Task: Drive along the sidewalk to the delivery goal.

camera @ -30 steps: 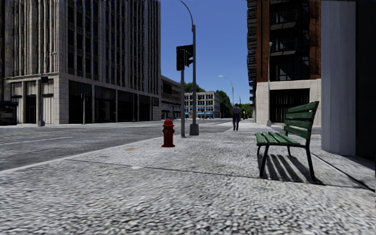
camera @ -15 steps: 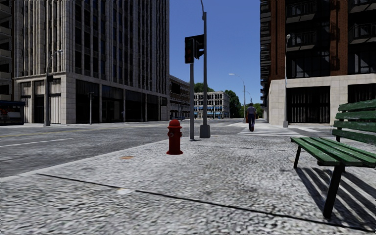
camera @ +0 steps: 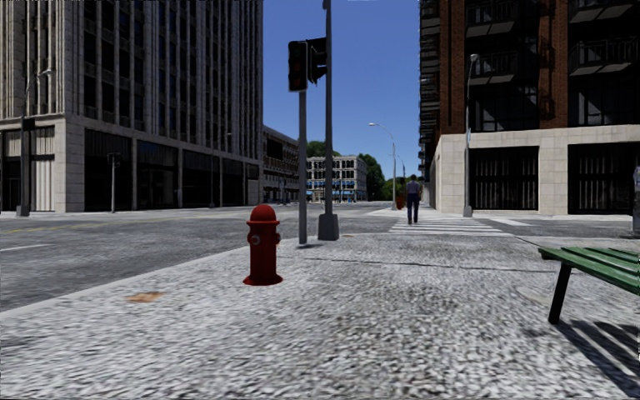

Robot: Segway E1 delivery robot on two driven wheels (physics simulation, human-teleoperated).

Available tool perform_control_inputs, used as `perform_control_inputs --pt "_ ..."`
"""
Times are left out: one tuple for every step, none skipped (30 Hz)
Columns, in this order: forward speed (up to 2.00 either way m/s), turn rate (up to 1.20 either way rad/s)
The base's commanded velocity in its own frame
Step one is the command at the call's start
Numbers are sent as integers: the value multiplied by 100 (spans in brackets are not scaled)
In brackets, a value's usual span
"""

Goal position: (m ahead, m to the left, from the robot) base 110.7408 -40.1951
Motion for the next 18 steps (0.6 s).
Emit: perform_control_inputs --pt "200 -75" --pt "200 -76" --pt "200 -76" --pt "200 -74" --pt "200 -21" --pt "200 -6" --pt "200 -6" --pt "200 0" --pt "200 0" --pt "200 0" --pt "200 0" --pt "200 0" --pt "200 0" --pt "200 0" --pt "200 0" --pt "200 0" --pt "200 0" --pt "200 0"
